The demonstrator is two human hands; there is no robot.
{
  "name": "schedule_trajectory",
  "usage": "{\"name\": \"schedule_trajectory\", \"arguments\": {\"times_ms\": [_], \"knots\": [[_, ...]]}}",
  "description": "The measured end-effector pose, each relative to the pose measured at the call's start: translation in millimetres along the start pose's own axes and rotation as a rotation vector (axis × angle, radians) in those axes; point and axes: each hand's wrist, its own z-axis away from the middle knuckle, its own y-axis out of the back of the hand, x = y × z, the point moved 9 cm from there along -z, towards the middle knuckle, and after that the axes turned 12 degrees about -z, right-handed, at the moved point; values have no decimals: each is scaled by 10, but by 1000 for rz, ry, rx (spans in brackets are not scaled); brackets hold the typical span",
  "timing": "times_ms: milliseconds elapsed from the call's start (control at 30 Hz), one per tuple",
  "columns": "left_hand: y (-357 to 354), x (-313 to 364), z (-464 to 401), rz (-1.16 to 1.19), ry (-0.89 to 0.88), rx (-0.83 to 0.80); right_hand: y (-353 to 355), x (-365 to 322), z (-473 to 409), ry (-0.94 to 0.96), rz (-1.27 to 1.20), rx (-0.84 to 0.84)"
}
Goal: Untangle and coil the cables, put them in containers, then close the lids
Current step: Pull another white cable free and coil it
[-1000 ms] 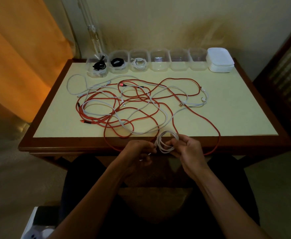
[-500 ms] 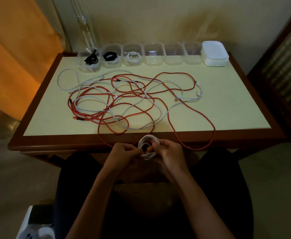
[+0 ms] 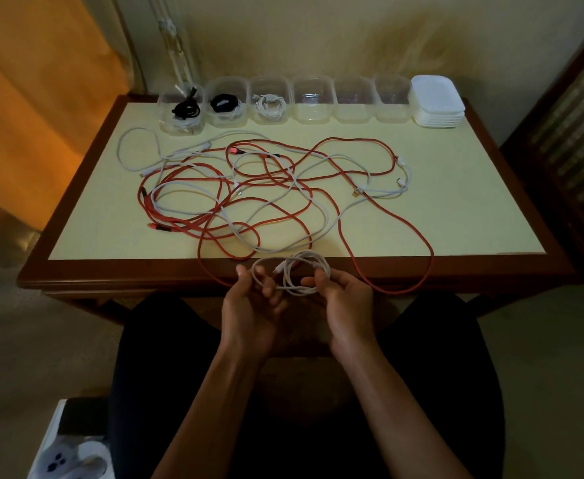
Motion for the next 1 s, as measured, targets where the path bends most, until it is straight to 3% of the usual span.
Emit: {"name": "schedule_trajectory", "arguments": {"times_ms": [100, 267, 367, 467, 567, 800, 1000], "knots": [[69, 168, -14, -266, -141, 59, 11, -62, 7, 46, 22, -3], [13, 195, 22, -101, -179, -23, 66, -126, -52, 89, 44, 26], [39, 159, 37, -63, -175, 28, 36, -161, -47, 136, 64, 12], [95, 358, 150, -326, -407, 141, 7, -164, -29, 154, 86, -37], [-50, 524, 301, -533, -603, 121, -15, -112, -27, 85, 29, -83], [35, 478, 149, -592, -440, 148, 62, -64, -53, 72, 2, -58], [308, 298, 63, -306, -199, 314, 109, -185, -64, 182, 27, -24]]}}
